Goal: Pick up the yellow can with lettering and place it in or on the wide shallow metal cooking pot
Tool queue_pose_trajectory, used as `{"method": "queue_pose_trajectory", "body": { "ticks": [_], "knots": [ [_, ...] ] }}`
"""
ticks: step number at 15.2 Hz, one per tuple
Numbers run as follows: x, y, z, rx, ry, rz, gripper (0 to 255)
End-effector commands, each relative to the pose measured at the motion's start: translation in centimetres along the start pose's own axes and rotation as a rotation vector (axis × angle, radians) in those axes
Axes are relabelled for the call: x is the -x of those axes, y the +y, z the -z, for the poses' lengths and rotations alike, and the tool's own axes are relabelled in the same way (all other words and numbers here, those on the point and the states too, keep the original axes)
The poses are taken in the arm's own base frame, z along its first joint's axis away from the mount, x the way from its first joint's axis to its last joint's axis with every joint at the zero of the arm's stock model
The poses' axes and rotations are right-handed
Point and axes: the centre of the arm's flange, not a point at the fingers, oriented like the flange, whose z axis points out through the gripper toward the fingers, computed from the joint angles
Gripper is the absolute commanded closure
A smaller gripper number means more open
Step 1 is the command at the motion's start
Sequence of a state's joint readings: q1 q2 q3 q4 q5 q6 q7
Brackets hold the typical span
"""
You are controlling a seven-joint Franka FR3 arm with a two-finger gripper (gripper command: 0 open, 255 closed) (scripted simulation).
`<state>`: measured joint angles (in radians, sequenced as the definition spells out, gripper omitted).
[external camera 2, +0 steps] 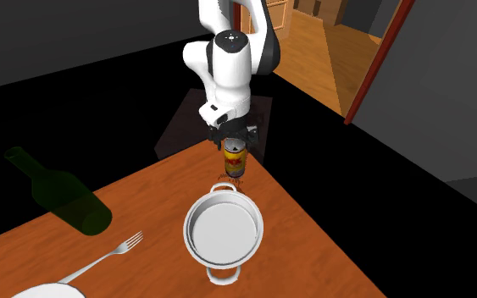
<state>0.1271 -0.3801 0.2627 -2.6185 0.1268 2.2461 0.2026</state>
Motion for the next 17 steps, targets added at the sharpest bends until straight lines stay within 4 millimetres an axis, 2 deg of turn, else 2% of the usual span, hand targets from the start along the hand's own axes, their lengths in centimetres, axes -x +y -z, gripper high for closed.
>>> {"method": "queue_pose_trajectory", "body": {
  "ticks": [1,2,3,12,17],
  "knots": [
    [0.0,0.0,0.0,0.0,0.0,0.0,0],
    [0.0,0.0,0.0,0.0,0.0,0.0,0],
    [0.0,0.0,0.0,0.0,0.0,0.0,255],
    [0.0,0.0,0.0,0.0,0.0,0.0,255],
    [0.0,0.0,2.6,0.0,0.0,0.0,255]
  ]
}}
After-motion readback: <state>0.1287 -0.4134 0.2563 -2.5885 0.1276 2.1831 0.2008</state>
